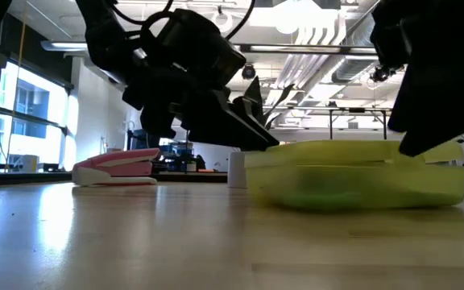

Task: Pack school essentials
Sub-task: Close the supply box

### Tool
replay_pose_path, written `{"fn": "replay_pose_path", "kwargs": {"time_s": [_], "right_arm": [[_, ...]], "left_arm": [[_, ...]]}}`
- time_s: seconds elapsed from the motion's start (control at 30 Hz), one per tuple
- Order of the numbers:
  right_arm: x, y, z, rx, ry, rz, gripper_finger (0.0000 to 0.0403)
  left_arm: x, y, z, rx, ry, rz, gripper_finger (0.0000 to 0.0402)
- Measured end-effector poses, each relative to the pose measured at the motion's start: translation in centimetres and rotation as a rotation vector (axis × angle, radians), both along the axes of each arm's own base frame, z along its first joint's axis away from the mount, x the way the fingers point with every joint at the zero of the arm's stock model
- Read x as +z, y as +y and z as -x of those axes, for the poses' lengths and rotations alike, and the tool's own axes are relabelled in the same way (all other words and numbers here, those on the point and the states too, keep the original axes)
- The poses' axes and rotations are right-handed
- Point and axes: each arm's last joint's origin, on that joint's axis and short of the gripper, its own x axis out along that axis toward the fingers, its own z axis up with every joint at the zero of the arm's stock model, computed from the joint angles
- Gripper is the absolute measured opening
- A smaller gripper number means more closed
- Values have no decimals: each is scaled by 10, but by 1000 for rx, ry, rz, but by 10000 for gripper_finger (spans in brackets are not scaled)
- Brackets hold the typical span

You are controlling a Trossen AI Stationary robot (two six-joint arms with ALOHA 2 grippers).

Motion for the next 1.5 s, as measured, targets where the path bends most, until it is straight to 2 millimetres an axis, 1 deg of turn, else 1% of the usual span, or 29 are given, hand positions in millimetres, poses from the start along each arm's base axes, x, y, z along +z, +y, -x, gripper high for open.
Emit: {"fn": "replay_pose_path", "kwargs": {"time_s": [0.1,0.17,0.23,0.37,0.47,0.53,0.63,0.77,0.87,0.97,1.07,1.2,1.33,1.5], "right_arm": [[9,6,-2,42,-28,13,124],[19,8,-6,57,-61,75,124],[31,5,-11,48,-65,166,124],[58,-12,-16,-38,46,382,124],[72,-28,-15,-95,160,448,124],[75,-37,-15,-114,226,461,124],[67,-51,-17,-129,314,403,124],[43,-63,-19,-125,390,264,124],[24,-67,-18,-120,404,148,124],[13,-69,-15,-144,373,94,124],[10,-70,-15,-207,354,62,124],[13,-66,-18,-269,323,42,124],[19,-63,-24,-296,287,2,124],[22,-60,-28,-298,247,-40,124]], "left_arm": [[-1,3,0,9,5,3,131],[-1,4,0,10,6,4,131],[0,5,1,13,6,5,131],[0,5,1,15,8,4,131],[-1,5,1,17,10,5,131],[-1,5,1,17,11,5,131],[-1,6,1,19,12,6,131],[-1,6,1,19,13,4,131],[-1,6,1,19,14,3,131],[-1,7,1,24,20,2,131],[-1,11,2,41,31,0,131],[-2,19,4,60,44,8,131],[-2,28,5,95,45,3,131],[-1,42,6,173,45,-18,131]]}}
